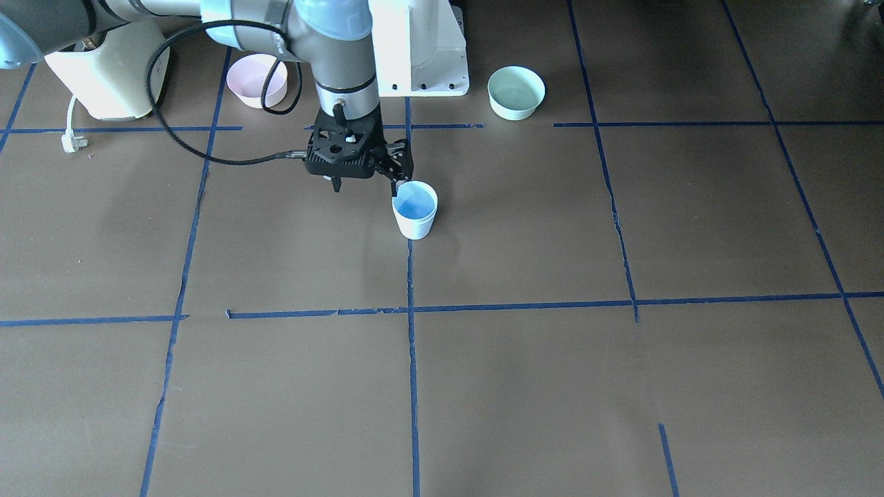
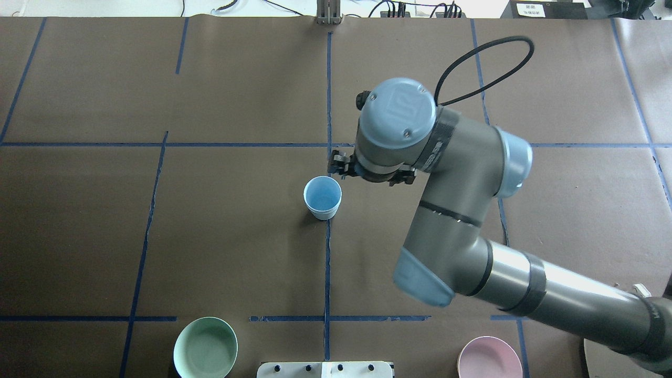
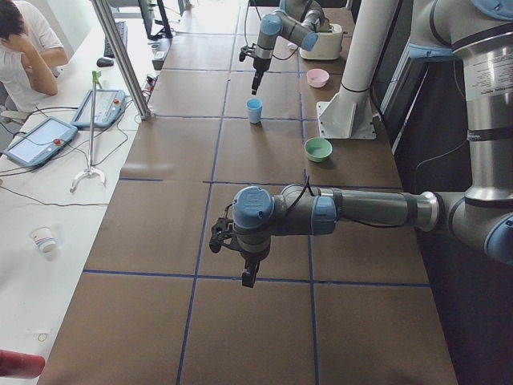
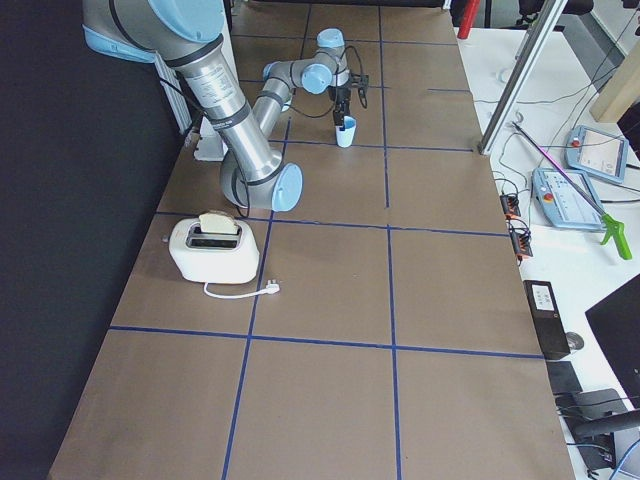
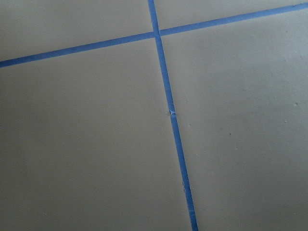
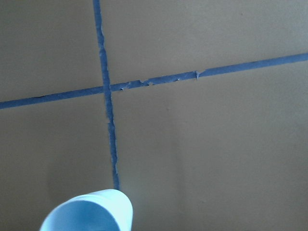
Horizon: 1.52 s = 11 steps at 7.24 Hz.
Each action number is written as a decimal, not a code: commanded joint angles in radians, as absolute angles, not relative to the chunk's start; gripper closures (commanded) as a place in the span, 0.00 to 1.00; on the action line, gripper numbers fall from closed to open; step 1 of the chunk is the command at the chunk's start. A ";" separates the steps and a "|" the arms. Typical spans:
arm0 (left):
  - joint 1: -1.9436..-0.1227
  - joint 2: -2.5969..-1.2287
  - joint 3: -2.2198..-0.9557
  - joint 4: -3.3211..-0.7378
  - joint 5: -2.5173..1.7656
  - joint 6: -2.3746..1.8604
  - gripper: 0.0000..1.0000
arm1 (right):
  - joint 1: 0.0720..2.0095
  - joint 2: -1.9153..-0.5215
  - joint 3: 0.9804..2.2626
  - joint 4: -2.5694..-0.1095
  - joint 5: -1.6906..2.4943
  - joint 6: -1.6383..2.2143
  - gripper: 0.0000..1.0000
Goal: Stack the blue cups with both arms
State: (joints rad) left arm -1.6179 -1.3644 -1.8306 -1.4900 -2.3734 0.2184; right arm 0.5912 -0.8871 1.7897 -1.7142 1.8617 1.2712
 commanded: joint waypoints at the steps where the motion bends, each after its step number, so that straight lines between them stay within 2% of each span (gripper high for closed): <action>1: -1.615 -1.371 -1.836 -1.489 -2.372 0.132 0.00 | 0.838 -1.108 1.869 -1.715 2.091 0.839 0.00; 4: -1.615 -1.370 -1.832 -1.499 -2.362 0.134 0.00 | 1.240 -1.462 1.878 -1.715 2.382 0.123 0.00; 7: -1.615 -1.365 -1.819 -1.500 -2.362 0.140 0.00 | 1.539 -1.662 1.809 -1.718 2.401 -0.300 0.00; 9: -1.617 -1.356 -1.819 -1.503 -2.371 0.143 0.00 | 1.580 -1.771 1.813 -1.715 2.387 -0.289 0.00; 11: -1.615 -1.356 -1.807 -1.491 -2.362 0.144 0.00 | 1.580 -1.761 1.819 -1.715 2.393 -0.284 0.00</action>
